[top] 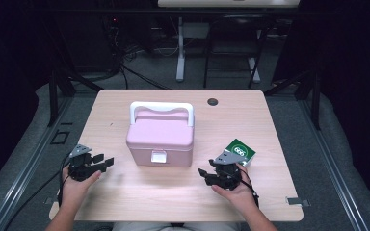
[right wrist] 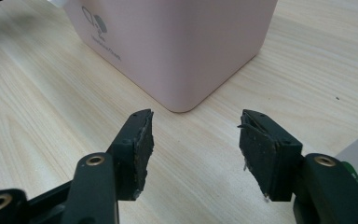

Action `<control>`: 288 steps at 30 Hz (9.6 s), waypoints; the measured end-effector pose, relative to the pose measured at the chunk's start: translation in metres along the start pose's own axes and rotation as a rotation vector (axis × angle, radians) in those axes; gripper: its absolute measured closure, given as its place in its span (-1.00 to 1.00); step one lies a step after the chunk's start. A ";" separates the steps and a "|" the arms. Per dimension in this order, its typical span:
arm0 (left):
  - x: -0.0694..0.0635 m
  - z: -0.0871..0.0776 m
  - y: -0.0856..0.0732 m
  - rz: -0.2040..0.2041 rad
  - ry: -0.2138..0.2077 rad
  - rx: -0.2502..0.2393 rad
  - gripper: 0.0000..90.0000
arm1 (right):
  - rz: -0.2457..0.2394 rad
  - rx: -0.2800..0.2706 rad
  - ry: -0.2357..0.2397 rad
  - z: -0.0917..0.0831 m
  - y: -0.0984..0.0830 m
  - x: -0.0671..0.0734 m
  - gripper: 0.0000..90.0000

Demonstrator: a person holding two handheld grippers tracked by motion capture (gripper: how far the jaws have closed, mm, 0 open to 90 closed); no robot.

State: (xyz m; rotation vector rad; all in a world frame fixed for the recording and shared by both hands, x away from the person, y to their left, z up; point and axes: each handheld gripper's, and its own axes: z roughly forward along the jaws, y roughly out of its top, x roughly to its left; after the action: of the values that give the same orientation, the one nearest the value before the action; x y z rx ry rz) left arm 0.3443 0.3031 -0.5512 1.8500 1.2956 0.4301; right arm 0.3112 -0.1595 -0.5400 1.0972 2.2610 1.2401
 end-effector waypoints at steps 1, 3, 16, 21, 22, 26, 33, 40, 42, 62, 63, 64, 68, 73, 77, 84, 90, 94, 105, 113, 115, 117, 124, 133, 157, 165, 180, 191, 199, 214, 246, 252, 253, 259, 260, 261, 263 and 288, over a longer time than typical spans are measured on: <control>0.000 0.000 0.000 0.004 0.005 0.000 0.05 | -0.001 -0.002 -0.003 0.000 0.000 -0.001 -0.03; -0.001 0.000 0.001 0.004 0.009 -0.002 0.07 | -0.003 -0.002 -0.006 0.000 -0.001 -0.001 -0.03; -0.001 -0.002 0.000 0.005 -0.015 0.008 0.08 | 0.049 -0.020 0.015 -0.005 -0.002 -0.008 0.06; -0.003 -0.002 0.001 0.007 -0.023 0.006 0.09 | 0.077 -0.031 0.037 -0.005 -0.001 -0.011 0.16; -0.003 -0.002 0.001 0.011 -0.023 0.004 0.09 | 0.077 -0.031 0.037 -0.005 -0.001 -0.011 0.16; -0.002 -0.001 0.001 0.003 -0.019 0.007 0.12 | 0.073 -0.022 0.046 -0.003 0.000 -0.009 0.18; -0.005 -0.003 0.003 0.009 -0.031 0.000 0.17 | 0.076 -0.021 0.031 -0.006 -0.001 -0.009 0.23; -0.007 -0.004 0.013 -0.026 -0.078 -0.009 0.33 | 0.028 -0.034 0.017 -0.011 0.011 -0.004 0.34; -0.008 -0.003 0.018 -0.024 -0.068 -0.008 0.35 | 0.038 -0.036 0.014 -0.011 0.013 -0.005 0.36; -0.032 0.015 0.062 0.052 -0.060 -0.027 0.43 | 0.114 -0.046 -0.024 0.012 0.045 -0.022 0.50; -0.033 0.016 0.063 0.055 -0.062 -0.028 0.44 | 0.116 -0.045 -0.026 0.014 0.046 -0.022 0.50; -0.033 0.016 0.063 0.055 -0.062 -0.028 0.44 | 0.116 -0.045 -0.026 0.014 0.046 -0.022 0.50; -0.036 0.021 0.063 0.062 -0.078 -0.033 0.47 | 0.147 -0.050 -0.027 0.021 0.049 -0.024 0.52; -0.041 0.022 0.062 0.080 -0.072 -0.027 0.56 | 0.155 -0.052 -0.027 0.030 0.052 -0.023 0.56; -0.039 0.023 0.061 0.074 -0.087 -0.035 0.58 | 0.150 -0.049 -0.026 0.035 0.053 -0.021 0.56; -0.040 0.022 0.059 0.077 -0.092 -0.040 0.63 | 0.173 -0.057 -0.024 0.037 0.052 -0.021 0.54; -0.043 0.019 0.058 0.082 -0.102 -0.036 0.70 | 0.194 -0.069 -0.017 0.037 0.051 -0.021 0.58; -0.044 0.019 0.056 0.076 -0.113 -0.042 0.74 | 0.200 -0.074 -0.015 0.037 0.050 -0.021 0.64; -0.051 0.018 0.057 0.099 -0.104 -0.034 0.98 | 0.162 -0.082 -0.030 0.037 0.050 -0.013 0.96; -0.053 0.017 0.056 0.106 -0.112 -0.033 1.00 | 0.161 -0.083 -0.033 0.036 0.050 -0.013 1.00; -0.054 0.017 0.055 0.104 -0.117 -0.032 1.00 | 0.162 -0.081 -0.035 0.035 0.050 -0.012 1.00; -0.054 0.016 0.055 0.104 -0.124 -0.029 1.00 | 0.160 -0.077 -0.033 0.034 0.050 -0.012 1.00; -0.061 0.013 0.053 0.111 -0.138 -0.012 1.00 | 0.151 -0.054 -0.026 0.026 0.048 -0.013 1.00; -0.068 0.008 0.048 0.116 -0.153 -0.003 1.00 | 0.137 -0.042 -0.020 0.014 0.042 -0.009 1.00; -0.090 -0.010 0.030 0.159 -0.203 0.015 1.00 | 0.130 -0.027 -0.015 -0.018 0.021 0.004 1.00; -0.092 -0.015 0.025 0.157 -0.204 0.013 1.00 | 0.114 -0.026 -0.014 -0.024 0.016 0.010 1.00; -0.091 -0.023 0.018 0.153 -0.222 0.011 1.00 | 0.108 -0.022 0.009 -0.030 0.012 0.017 1.00; -0.082 -0.019 0.024 0.106 -0.234 0.039 0.72 | 0.117 0.004 0.028 -0.030 0.020 0.007 0.78; -0.072 -0.029 0.034 0.111 -0.223 0.030 0.52 | 0.099 0.000 0.035 -0.037 0.033 -0.001 0.67; -0.076 -0.048 0.079 0.161 -0.257 -0.003 0.45 | 0.100 -0.027 0.069 -0.052 0.072 -0.013 0.56; -0.096 -0.027 0.096 0.221 -0.265 -0.020 0.49 | 0.060 -0.065 0.098 -0.033 0.090 -0.007 0.58; -0.094 -0.026 0.095 0.204 -0.257 -0.038 0.61 | 0.050 -0.071 0.085 -0.033 0.088 -0.006 0.64; -0.095 -0.026 0.095 0.206 -0.253 -0.039 0.62 | 0.049 -0.069 0.085 -0.033 0.089 -0.006 0.64; -0.098 -0.028 0.095 0.213 -0.237 -0.029 0.62 | 0.057 -0.068 0.084 -0.033 0.089 -0.005 0.64; -0.098 -0.028 0.095 0.211 -0.235 -0.028 0.62 | 0.057 -0.069 0.084 -0.033 0.089 -0.005 0.64; -0.098 -0.028 0.095 0.211 -0.235 -0.028 0.62 | 0.058 -0.069 0.084 -0.033 0.089 -0.004 0.64; -0.098 -0.029 0.095 0.214 -0.232 -0.022 0.62 | 0.057 -0.068 0.086 -0.033 0.089 -0.004 0.64; -0.090 -0.039 0.114 0.170 -0.258 -0.031 0.62 | 0.091 -0.092 0.090 -0.034 0.111 -0.005 0.64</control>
State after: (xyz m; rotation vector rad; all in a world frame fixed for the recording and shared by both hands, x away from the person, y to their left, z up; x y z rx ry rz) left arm 0.3513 0.2233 -0.4235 1.9256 0.9587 0.2871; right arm 0.3457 -0.1470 -0.4300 1.1434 2.2161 1.4421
